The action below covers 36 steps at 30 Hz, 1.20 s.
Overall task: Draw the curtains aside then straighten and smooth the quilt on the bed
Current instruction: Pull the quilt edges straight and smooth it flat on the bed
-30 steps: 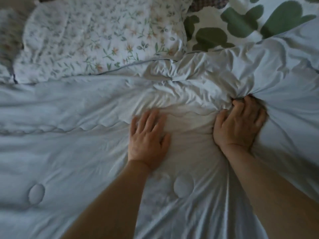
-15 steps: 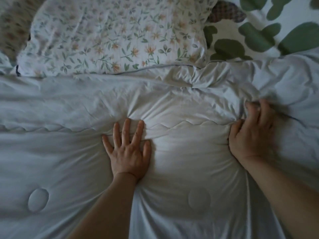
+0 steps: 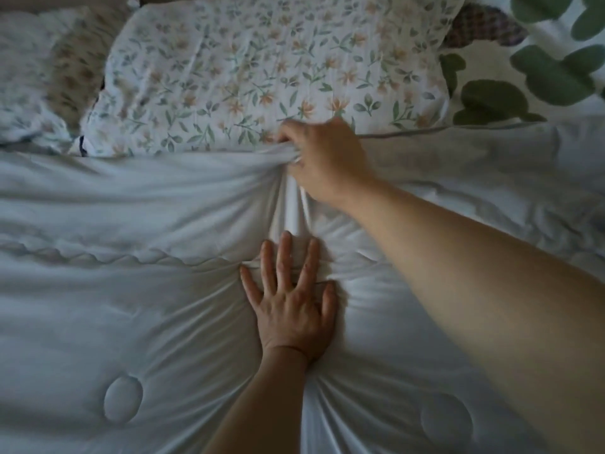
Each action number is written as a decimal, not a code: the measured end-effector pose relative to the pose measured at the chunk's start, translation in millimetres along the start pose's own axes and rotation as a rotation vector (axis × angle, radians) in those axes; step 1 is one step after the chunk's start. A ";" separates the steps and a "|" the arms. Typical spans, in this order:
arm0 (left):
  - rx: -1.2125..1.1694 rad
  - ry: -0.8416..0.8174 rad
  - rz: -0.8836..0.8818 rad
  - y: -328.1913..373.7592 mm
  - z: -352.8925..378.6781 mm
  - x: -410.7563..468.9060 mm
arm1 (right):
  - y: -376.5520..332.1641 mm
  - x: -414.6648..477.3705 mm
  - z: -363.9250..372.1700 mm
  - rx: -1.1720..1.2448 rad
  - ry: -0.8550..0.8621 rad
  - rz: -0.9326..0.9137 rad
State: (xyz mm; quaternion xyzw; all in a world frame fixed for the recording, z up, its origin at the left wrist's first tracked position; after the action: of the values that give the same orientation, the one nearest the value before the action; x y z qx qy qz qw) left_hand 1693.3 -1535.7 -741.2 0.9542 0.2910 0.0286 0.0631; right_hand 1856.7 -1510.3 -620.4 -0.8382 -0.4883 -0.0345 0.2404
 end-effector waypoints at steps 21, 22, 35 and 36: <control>0.026 0.024 0.035 1.0 -0.8 5.6 | 98.1 -242.5 -32.0 -0.337 -0.027 0.591; 0.027 0.029 0.035 1.8 -0.3 4.4 | 106.4 -262.2 -33.5 -0.371 -0.093 0.639; -0.120 0.074 -0.182 49.5 -15.3 -37.5 | 128.3 -282.4 -18.1 -0.391 -0.095 0.623; -0.190 0.066 -0.184 73.2 -14.8 -56.1 | 129.0 -282.6 -17.3 -0.372 -0.093 0.619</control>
State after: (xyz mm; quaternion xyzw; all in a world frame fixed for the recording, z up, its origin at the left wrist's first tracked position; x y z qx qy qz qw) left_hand 1685.8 -1625.7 -717.5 0.9118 0.3752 0.0813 0.1460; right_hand 1820.4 -1797.1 -735.5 -0.9763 -0.2074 -0.0103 0.0606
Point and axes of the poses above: each hand's wrist, its own x-axis towards the middle knuckle, its own z-axis out of the palm, y = z × x, the point moved 9 cm from there along x, towards the middle knuckle, and after that the axes turned 1 degree about -y, right-handed, at the moved point
